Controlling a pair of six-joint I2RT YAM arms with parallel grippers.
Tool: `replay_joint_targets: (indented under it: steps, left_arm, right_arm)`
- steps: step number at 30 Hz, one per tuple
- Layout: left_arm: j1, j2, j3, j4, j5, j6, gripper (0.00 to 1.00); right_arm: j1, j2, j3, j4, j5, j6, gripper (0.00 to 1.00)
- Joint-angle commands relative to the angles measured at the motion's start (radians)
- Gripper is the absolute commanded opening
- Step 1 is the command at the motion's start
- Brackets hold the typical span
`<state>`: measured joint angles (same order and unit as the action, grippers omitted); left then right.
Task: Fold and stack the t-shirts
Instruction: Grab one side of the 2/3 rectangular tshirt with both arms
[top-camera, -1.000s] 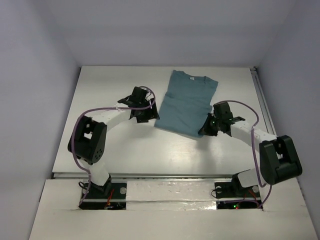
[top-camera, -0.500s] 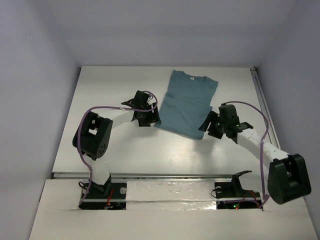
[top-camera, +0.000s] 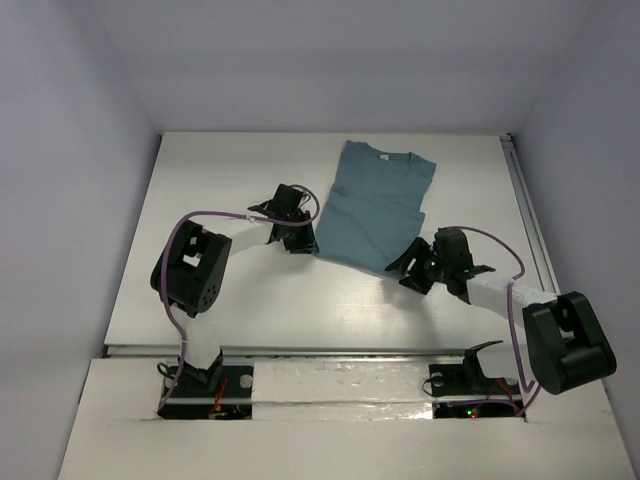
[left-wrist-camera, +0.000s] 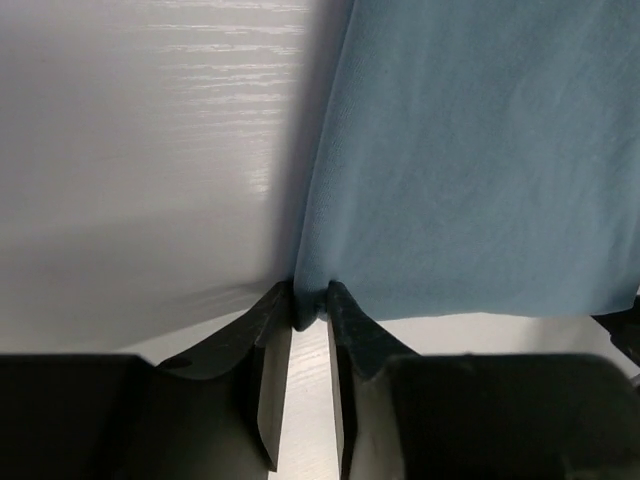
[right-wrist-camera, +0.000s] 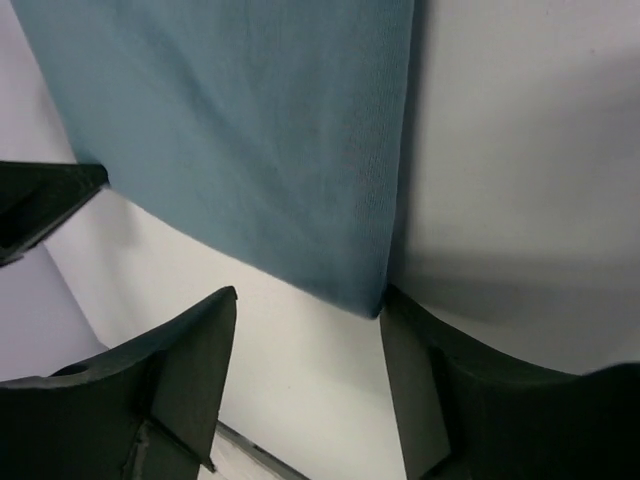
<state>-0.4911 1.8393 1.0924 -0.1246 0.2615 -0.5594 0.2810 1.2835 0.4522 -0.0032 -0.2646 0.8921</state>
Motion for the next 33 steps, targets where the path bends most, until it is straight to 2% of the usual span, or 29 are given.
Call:
replay_joint_targets:
  steps: [1, 4, 8, 11, 12, 14, 16, 18, 21, 24, 28, 29, 31, 32, 33]
  left_arm:
    - [-0.009, 0.011, -0.023, -0.004, -0.016, 0.004, 0.16]
    - [-0.009, 0.009, -0.038, 0.006, -0.021, -0.005, 0.1]
    - [-0.009, 0.009, -0.042, 0.016, -0.025, -0.016, 0.07]
    - [-0.009, 0.008, -0.04, 0.017, -0.038, -0.025, 0.11]
    - [-0.009, 0.006, -0.042, 0.017, -0.042, -0.031, 0.18]
    - [-0.009, 0.005, -0.045, 0.025, -0.048, -0.036, 0.19]
    - [-0.009, 0.0, -0.049, 0.028, -0.045, -0.042, 0.14]
    - [-0.018, -0.006, -0.055, 0.032, -0.051, -0.046, 0.01]
    - [-0.018, -0.044, -0.089, 0.055, -0.076, -0.066, 0.0]
    - [-0.018, -0.113, -0.155, 0.074, -0.102, -0.103, 0.0]
    - [-0.046, -0.311, -0.36, 0.1, -0.114, -0.186, 0.0]
    - [-0.056, -0.357, -0.402, 0.094, -0.117, -0.204, 0.0]
    - [-0.088, -0.452, -0.516, 0.088, -0.116, -0.284, 0.0]
    - [-0.124, -0.553, -0.547, 0.056, -0.119, -0.313, 0.0]
    - [-0.142, -0.599, -0.574, 0.036, -0.12, -0.344, 0.0]
  right_arm:
    - [0.003, 0.065, -0.06, 0.058, 0.057, 0.06, 0.64]
    - [0.003, 0.053, -0.073, 0.037, 0.137, 0.113, 0.51]
    - [0.003, -0.039, -0.119, 0.006, 0.227, 0.163, 0.48]
    - [0.003, -0.087, -0.129, -0.029, 0.237, 0.16, 0.48]
    - [0.003, -0.081, -0.124, -0.037, 0.234, 0.156, 0.46]
    - [0.003, -0.056, -0.116, -0.024, 0.209, 0.143, 0.4]
    - [0.003, -0.023, -0.098, -0.029, 0.199, 0.139, 0.35]
    - [0.003, -0.013, -0.096, -0.014, 0.189, 0.134, 0.26]
    - [0.003, 0.002, -0.086, -0.007, 0.173, 0.119, 0.12]
    - [0.003, 0.013, -0.052, -0.024, 0.148, 0.079, 0.01]
    - [0.003, 0.06, 0.02, -0.046, 0.055, -0.025, 0.0]
    - [0.021, 0.094, 0.066, -0.055, -0.02, -0.068, 0.0]
    - [0.059, 0.108, 0.115, -0.15, -0.047, -0.108, 0.0]
    - [0.082, 0.1, 0.132, -0.187, -0.045, -0.137, 0.0]
    - [0.107, 0.055, 0.135, -0.26, -0.047, -0.142, 0.0]
